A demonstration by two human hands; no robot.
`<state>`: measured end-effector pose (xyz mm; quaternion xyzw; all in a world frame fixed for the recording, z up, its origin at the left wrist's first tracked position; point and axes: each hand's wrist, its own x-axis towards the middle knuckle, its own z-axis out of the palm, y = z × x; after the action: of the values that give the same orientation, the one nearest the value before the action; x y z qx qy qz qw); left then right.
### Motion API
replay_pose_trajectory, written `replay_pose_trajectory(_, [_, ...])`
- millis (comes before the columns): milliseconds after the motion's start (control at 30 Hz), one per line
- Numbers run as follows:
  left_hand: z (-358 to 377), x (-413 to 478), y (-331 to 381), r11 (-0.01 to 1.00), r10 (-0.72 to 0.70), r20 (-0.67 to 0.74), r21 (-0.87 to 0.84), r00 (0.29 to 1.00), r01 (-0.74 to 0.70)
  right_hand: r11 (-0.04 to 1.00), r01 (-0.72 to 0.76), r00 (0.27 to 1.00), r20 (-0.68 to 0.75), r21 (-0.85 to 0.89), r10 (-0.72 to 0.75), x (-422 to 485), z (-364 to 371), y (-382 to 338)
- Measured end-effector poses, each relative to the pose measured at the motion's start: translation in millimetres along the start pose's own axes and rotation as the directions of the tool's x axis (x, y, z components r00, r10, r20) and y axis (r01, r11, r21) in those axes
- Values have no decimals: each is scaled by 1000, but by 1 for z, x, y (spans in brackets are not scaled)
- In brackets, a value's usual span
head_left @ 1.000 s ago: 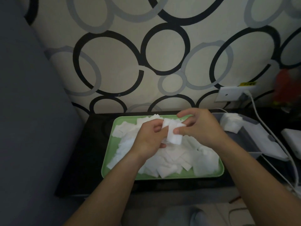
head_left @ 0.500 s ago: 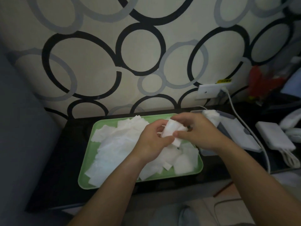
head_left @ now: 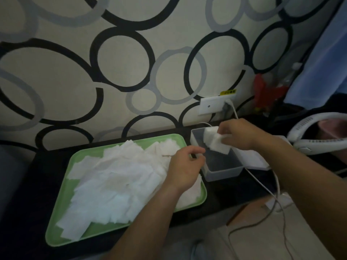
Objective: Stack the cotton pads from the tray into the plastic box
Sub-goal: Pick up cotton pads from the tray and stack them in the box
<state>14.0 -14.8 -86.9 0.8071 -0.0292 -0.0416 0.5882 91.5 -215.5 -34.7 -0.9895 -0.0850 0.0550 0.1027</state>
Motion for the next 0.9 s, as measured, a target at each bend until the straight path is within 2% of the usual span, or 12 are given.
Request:
replay_pose_trajectory(100, [8,3,0,999,-14,11,45,1000,13,991,62,998,-5,-115,-63,12,2,-2])
replay_pose_trajectory(200, [12,6,-2,994,-5,6,113,1000,5,974,58,998,-10,-218,-62,22,6,-4])
replay_pose_trajectory(367, [8,10,-3,981,26,-5,192,1000,-25,973,-31,999,-20,-230,27,32,19,-4])
replay_pose_trajectory(533, [3,10,-4,984,24,34,173,999,-30,974,-73,995,-86,-214,56,27,25,-4])
replay_pose_trajectory(633, [-5,7,-2,990,37,54,132,998,-44,981,-89,992,-103,-171,72,19,22,-3])
replay_pose_trajectory(767, [-26,-1,3,993,80,7,86,997,-80,993,-83,981,-181,-80,68,-1,8,-18])
replay_pose_trajectory(900, [-57,-13,5,992,124,-71,42,990,-122,966,64,979,-201,249,-13,-32,-3,-64])
